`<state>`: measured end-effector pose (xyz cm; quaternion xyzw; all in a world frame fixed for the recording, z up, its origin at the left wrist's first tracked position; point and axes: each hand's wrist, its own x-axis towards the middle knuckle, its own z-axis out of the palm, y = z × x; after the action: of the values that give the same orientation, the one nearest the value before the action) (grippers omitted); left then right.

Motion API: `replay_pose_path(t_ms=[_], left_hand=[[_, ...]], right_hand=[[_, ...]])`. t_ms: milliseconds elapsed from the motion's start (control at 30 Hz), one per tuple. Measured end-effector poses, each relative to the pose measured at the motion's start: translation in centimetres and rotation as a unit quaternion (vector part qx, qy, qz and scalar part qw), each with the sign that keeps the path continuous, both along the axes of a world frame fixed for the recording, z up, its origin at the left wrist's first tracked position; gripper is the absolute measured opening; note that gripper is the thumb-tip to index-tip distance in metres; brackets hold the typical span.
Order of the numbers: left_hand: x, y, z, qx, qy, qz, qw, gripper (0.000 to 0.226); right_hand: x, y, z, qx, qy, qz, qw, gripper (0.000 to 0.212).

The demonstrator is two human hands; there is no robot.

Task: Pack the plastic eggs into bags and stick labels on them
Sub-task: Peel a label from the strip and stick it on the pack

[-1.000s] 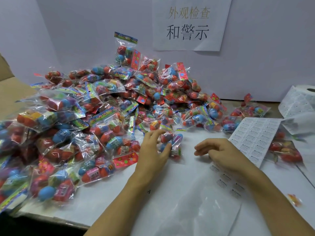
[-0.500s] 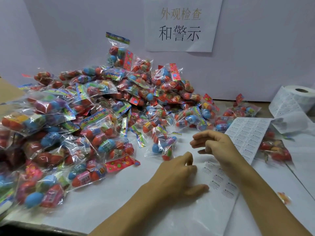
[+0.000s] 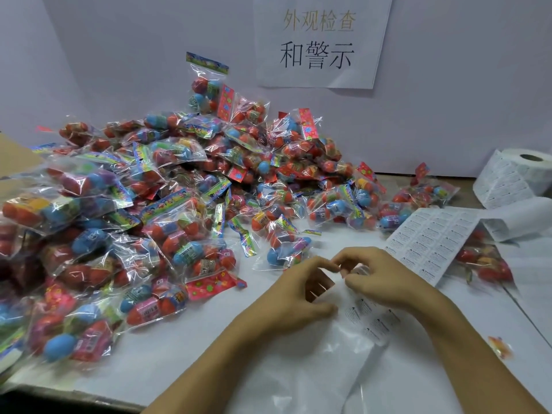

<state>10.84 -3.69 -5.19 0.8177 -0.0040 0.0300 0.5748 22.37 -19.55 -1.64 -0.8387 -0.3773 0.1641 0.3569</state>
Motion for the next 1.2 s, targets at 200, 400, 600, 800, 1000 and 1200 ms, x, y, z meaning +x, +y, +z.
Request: replay_pose_path(t_ms=[200, 400, 600, 800, 1000, 1200], left_hand=[[-0.05, 0.18, -0.05, -0.108, 0.057, 0.038, 0.992, 0.036], [-0.27, 0.16, 0.02, -0.134, 0.068, 0.032, 0.988, 0.02], [0.0, 0.28, 0.22, -0.128, 0.028, 0.064, 0.989, 0.02], [-0.03, 0.38, 0.1, -0.11, -0.002, 0.047, 0.993, 0.025], [-0.23, 0.47, -0.11, -0.12, 0.003, 0.055, 0.991, 0.02], [-0.12, 0.39, -0.34, -0.138, 0.009, 0.059, 0.989, 0.014]], right_hand=[[-0.41, 0.15, 0.14, 0.065, 0.009, 0.011, 0.998, 0.04], [-0.46, -0.06, 0.24, 0.158, -0.079, -0.007, 0.984, 0.042], [-0.37, -0.45, 0.53, 0.124, -0.121, 0.028, 0.985, 0.017], [-0.3, -0.51, 0.51, 0.103, -0.087, 0.011, 0.991, 0.015], [-0.4, -0.65, 0.89, 0.071, -0.01, 0.046, 0.996, 0.003], [-0.37, -0.68, 0.99, 0.074, 0.0, 0.04, 0.997, 0.011]])
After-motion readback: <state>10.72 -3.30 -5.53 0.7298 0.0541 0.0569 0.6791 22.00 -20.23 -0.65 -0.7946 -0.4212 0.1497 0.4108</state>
